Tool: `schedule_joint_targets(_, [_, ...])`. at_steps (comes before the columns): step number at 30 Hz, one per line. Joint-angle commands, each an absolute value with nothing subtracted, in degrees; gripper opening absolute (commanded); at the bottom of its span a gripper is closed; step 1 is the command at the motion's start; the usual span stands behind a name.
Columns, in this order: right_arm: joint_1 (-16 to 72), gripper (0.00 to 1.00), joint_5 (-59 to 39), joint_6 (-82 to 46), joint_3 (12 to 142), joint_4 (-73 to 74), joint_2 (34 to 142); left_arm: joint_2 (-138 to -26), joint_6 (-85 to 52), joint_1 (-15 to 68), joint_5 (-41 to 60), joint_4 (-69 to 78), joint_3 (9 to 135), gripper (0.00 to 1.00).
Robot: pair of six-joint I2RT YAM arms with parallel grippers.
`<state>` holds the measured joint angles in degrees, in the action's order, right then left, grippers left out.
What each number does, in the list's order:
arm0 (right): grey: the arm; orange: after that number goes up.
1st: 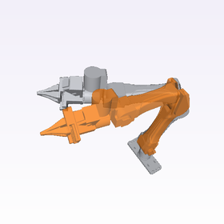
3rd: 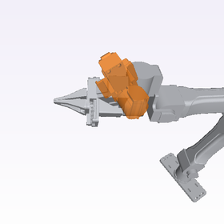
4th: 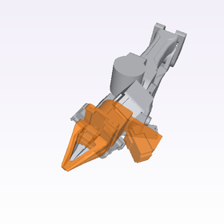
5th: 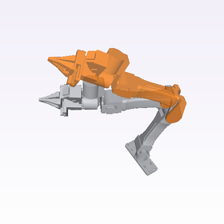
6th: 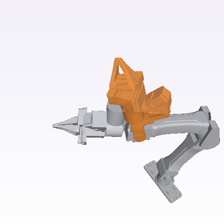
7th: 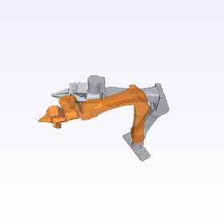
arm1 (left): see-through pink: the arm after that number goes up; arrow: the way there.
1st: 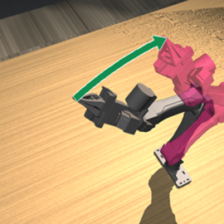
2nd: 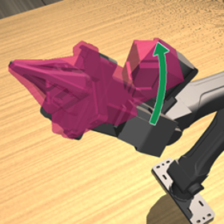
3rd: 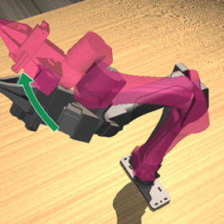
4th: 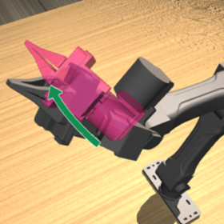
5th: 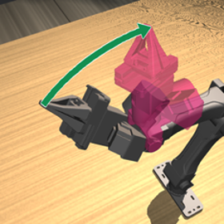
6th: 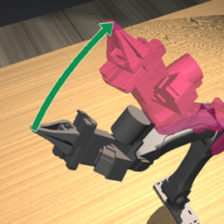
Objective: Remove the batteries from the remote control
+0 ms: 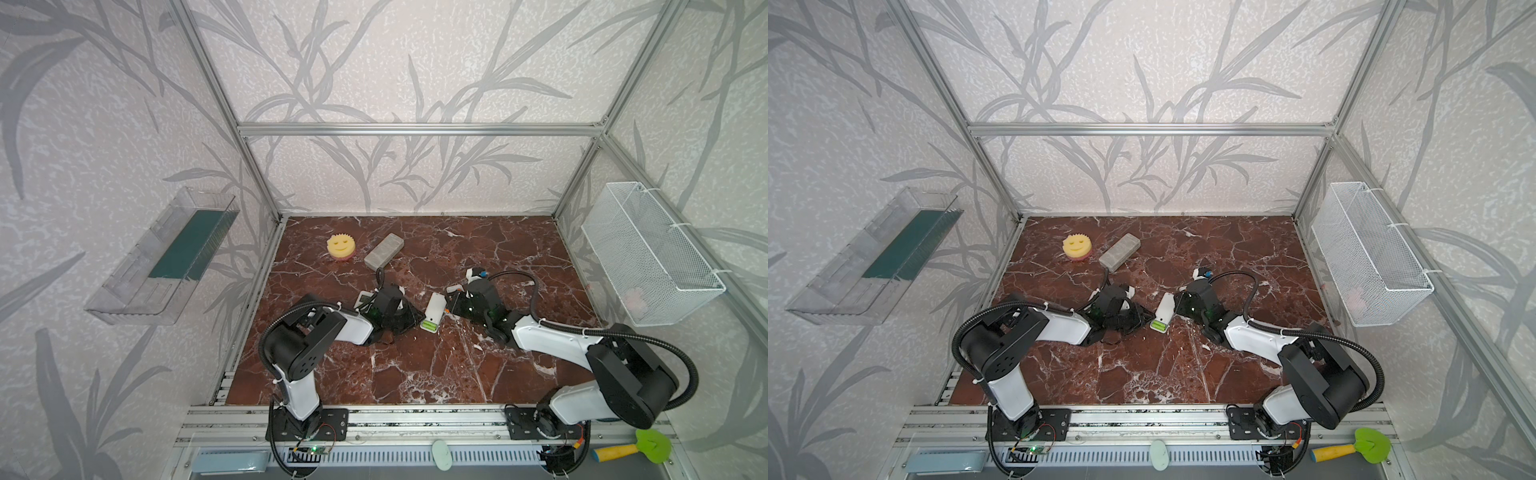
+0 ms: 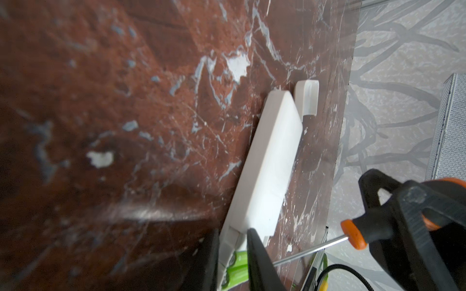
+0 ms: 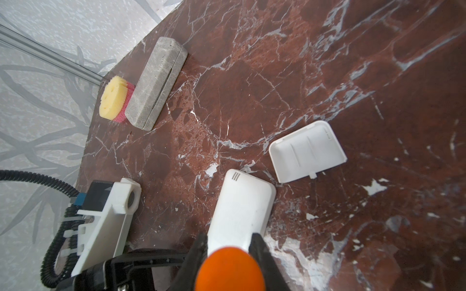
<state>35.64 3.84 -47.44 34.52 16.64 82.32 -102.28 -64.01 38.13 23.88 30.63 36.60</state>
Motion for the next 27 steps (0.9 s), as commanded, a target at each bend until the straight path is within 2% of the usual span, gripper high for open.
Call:
schedule_joint_targets(1, [35.77,0.00,6.86,-44.90,35.15,13.88,81.54,-101.72,-63.90,38.96,25.29,24.13,33.72,0.24])
schedule_joint_targets(13, [38.72,0.00,7.66,-44.10,36.56,15.32,83.67,-99.04,-64.33,41.72,25.40,23.11,32.00,0.23])
schedule_joint_targets(23, [46.29,0.00,15.91,-33.31,40.98,9.47,82.93,-100.08,-65.37,43.78,25.98,25.12,31.64,0.24])
schedule_joint_targets(27, [50.97,0.00,22.06,-30.39,40.78,8.35,82.27,-99.73,-66.33,44.08,25.22,26.03,30.21,0.24])
